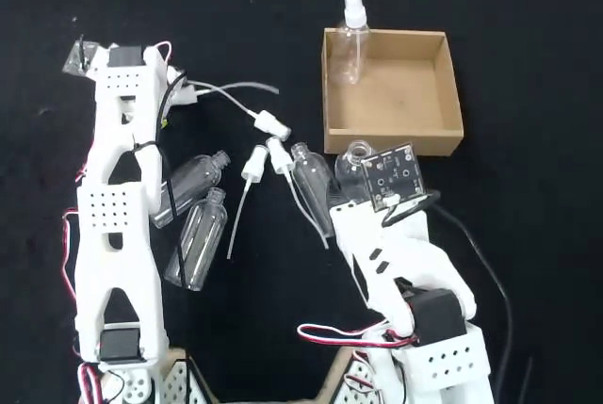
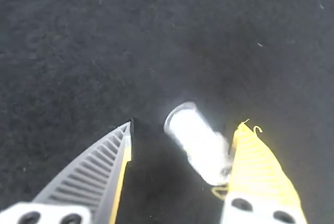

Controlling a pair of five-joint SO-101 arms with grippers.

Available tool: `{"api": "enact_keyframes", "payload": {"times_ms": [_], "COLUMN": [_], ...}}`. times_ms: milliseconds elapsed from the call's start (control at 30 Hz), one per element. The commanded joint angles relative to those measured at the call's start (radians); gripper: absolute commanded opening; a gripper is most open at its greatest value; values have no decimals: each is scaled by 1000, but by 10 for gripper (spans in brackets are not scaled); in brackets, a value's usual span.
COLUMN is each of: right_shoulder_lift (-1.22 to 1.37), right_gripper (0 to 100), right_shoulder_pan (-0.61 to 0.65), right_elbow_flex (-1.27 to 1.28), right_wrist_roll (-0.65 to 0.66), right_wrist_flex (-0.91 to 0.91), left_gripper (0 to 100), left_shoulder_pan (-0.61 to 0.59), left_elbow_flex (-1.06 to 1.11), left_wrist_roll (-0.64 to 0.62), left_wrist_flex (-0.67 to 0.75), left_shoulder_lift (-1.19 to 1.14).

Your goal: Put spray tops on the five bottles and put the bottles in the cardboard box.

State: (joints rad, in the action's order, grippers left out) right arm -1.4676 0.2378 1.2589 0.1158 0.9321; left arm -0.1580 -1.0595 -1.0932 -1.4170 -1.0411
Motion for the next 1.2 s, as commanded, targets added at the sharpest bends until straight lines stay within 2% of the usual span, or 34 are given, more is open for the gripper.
{"api": "enact_keyframes", "payload": {"times_ms": [0,67,300,467,567,633,700,800,867,933,1167], "right_shoulder_lift": [-2,-2,-2,-2,-2,-2,-2,-2,-2,-2,-2], "right_gripper": [176,176,176,176,176,176,176,176,176,176,176], "right_shoulder_pan": [5,5,5,5,5,5,5,5,5,5,5], "right_elbow_flex": [-5,-5,-7,-7,-7,-7,-7,-8,-10,-10,-7], "right_wrist_roll": [2,2,2,2,2,2,2,2,2,2,2], "right_wrist_flex": [-31,-31,-31,-26,-26,-26,-26,-26,-26,-26,-25], "left_gripper": [292,278,108,106,106,107,121,217,293,320,300], "left_shoulder_pan": [13,10,8,-10,-42,-61,-65,-47,-24,-4,90], "left_elbow_flex": [-12,-12,-12,-19,-110,-209,-335,-522,-598,-584,-475], "left_wrist_roll": [-37,-37,-37,-35,-29,32,164,379,465,457,261], "left_wrist_flex": [14,15,15,11,-43,-103,-169,-276,-341,-342,-341], "left_shoulder_lift": [-6,-9,-5,-3,-3,-3,-3,-14,-17,-37,-127]}}
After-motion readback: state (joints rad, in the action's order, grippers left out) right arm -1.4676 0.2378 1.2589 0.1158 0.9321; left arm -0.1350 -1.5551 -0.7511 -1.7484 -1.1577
